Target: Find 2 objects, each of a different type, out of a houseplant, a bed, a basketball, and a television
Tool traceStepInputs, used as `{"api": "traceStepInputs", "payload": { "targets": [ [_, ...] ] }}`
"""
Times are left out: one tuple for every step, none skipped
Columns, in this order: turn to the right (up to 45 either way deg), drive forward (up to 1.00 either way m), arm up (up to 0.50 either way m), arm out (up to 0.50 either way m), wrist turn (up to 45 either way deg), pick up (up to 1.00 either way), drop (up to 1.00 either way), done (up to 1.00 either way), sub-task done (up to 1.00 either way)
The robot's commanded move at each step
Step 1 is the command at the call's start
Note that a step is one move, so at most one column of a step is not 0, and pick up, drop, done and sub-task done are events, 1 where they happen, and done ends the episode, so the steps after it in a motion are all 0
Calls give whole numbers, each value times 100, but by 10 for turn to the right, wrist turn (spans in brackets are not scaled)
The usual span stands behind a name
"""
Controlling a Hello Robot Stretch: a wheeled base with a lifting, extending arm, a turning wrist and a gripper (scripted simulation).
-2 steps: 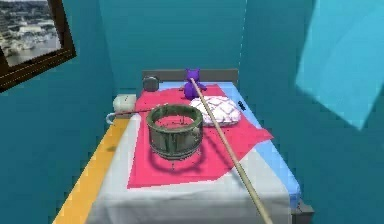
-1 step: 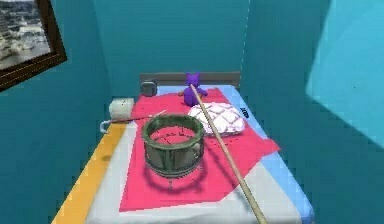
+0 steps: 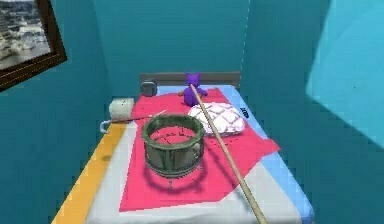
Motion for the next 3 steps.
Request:
{"api": "traceStepInputs", "payload": {
  "targets": [
    [450, 0, 0, 0, 0, 0, 0, 0, 0],
    [450, 0, 0, 0, 0, 0, 0, 0, 0],
    [450, 0, 0, 0, 0, 0, 0, 0, 0]
  ]
}}
